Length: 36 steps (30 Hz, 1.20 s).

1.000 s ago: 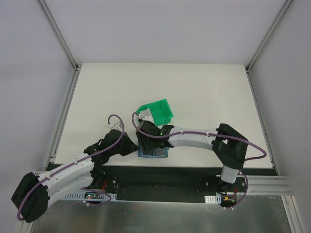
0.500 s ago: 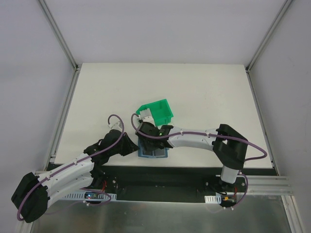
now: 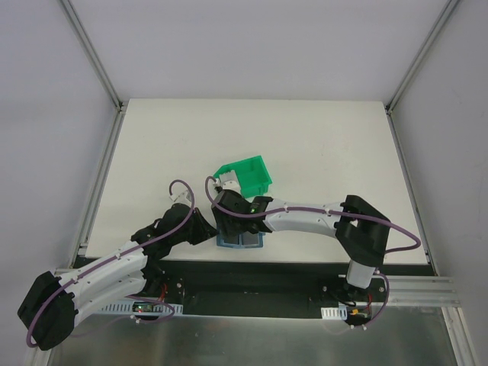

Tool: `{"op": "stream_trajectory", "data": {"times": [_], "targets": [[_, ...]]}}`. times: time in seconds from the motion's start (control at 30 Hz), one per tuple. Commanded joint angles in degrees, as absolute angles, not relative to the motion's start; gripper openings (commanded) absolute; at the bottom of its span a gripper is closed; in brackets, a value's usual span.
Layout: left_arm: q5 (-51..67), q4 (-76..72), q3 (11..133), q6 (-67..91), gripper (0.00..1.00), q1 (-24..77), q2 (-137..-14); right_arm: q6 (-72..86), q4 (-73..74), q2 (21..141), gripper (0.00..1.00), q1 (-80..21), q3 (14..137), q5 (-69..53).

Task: Put the credit cards into the card holder
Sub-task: Turn over the card slot in the card holder.

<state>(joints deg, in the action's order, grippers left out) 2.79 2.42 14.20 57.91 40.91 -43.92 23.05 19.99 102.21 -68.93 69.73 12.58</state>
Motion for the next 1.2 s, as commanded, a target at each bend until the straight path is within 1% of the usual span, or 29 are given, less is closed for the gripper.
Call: {"op": "stream_trajectory", "data": {"times": [0.0,0.27,0.43,0.97,1.17], "targets": [[3.25,1.76,14.5,57.48,0.0,41.04,-43.24,22.85,20.65,102.83,0.6,-69.0,71.37,11.69],[3.34,1.76,14.24,57.74,0.0,41.04,-42.8,22.76,21.27,103.54,0.6,-68.91,71.54,11.77],[3.25,1.76,14.24,57.66,0.0,41.04,-42.89,22.68,24.34,103.19,0.59,-68.99,72.07,13.53],[3.16,1.76,13.89,57.66,0.0,41.04,-43.33,23.47,25.75,97.21,0.59,-68.91,68.29,17.31],[3.16,1.76,13.8,57.66,0.0,41.04,-43.59,24.08,26.8,95.45,0.57,-68.91,67.06,18.1]]}}
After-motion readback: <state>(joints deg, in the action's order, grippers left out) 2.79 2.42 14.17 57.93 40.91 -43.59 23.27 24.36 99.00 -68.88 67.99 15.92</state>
